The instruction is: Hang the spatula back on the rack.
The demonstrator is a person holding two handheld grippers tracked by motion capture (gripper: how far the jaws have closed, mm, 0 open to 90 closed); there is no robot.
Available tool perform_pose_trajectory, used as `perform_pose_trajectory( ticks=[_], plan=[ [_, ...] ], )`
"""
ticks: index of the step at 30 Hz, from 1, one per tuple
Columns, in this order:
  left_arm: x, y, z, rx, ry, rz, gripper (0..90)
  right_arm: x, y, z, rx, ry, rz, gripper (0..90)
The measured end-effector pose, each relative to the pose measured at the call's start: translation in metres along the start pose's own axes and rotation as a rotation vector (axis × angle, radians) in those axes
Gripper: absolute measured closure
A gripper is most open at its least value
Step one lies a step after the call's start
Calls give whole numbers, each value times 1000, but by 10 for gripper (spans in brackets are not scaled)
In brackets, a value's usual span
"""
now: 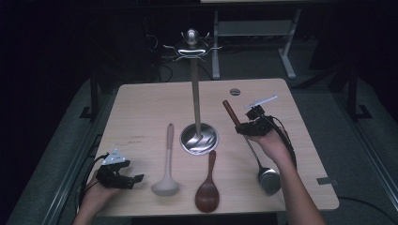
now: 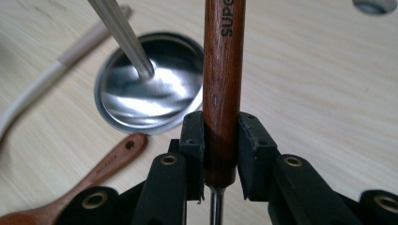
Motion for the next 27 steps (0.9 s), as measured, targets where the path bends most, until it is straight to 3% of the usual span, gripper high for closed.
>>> perform_pose_trajectory(
  ticks=[4, 5, 7, 14, 17, 27],
  plan=[
    [1, 0, 0, 2, -9, -4, 144, -2, -11, 4, 65, -29, -6, 737],
    [1, 0, 0, 3, -6, -3, 145, -3, -17, 6, 103, -41, -5, 737],
    [0, 0, 1, 4, 8, 1, 144, -4, -23, 7, 133, -42, -1, 737],
    [2, 0, 1, 7, -2, -2, 145, -9, -39, 8, 214, -59, 18, 738],
    [2, 0, 0, 0, 5, 0, 144, -13, -50, 11, 280, -78, 32, 738],
    [1, 1, 1, 6, 3, 0, 144, -19, -72, 16, 396, -104, 77, 739]
  ],
)
Point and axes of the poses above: each handheld gripper's, and its own axes: y roughly forward along the jaws, z roughly out of its top, x roughly to its right, the point moved 7 cm from there along y, roughly forward along the jaws, and after that the axes turned 9 degrees about -x, right-handed, at the moved point
